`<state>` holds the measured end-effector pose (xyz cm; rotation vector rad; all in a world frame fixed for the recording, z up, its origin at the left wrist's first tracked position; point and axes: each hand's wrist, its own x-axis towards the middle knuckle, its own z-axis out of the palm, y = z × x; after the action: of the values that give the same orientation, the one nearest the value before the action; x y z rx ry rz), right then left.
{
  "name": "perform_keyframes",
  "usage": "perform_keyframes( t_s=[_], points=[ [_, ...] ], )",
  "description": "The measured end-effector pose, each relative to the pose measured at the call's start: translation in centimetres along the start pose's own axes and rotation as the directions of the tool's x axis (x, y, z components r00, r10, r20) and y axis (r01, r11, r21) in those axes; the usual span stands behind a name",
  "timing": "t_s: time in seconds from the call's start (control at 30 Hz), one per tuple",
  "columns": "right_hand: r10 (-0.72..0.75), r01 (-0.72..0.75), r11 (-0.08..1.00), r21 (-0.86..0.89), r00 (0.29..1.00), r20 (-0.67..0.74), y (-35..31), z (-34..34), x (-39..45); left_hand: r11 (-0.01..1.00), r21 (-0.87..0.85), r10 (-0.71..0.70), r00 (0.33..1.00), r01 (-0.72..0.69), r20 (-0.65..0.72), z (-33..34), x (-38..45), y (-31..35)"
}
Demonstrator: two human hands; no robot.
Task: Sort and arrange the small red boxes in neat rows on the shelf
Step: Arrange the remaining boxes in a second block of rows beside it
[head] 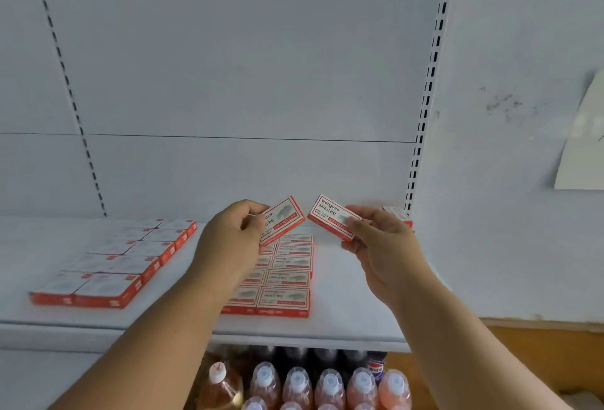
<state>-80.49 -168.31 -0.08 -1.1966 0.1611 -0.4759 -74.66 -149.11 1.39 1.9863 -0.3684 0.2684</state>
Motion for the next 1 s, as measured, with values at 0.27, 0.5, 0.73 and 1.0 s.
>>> perform_keyframes(
  t_s=[0.27, 0.5, 0.73, 1.0],
  points=[
    [-0.026, -0.038, 0.764, -0.644, 0.996, -0.089, 4.2, 4.6, -4.2, 0.907, 0.402, 0.02, 0.967, -0.125, 0.254, -5.9, -0.1, -6.6],
    [-0.167, 0.174, 0.161, -0.971, 0.975, 0.147, 5.4, 5.4, -5.4, 0.878, 0.397, 0.129, 0.93, -0.269, 0.344, -5.6, -1.0, -7.1],
    [-0.148, 0.272, 0.188, -0.944, 0.958, 0.247, 5.4, 4.7, -5.8, 0.869, 0.345, 0.184, 0.878, -0.355, 0.442, -6.0, -1.8, -7.7],
    [-0.14, 0.282, 0.158, -0.946, 0.955, 0.261, 5.3, 5.2, -5.7, 0.856, 0.35, 0.194, 0.863, -0.381, 0.467, -5.9, -1.6, -7.6]
  ],
)
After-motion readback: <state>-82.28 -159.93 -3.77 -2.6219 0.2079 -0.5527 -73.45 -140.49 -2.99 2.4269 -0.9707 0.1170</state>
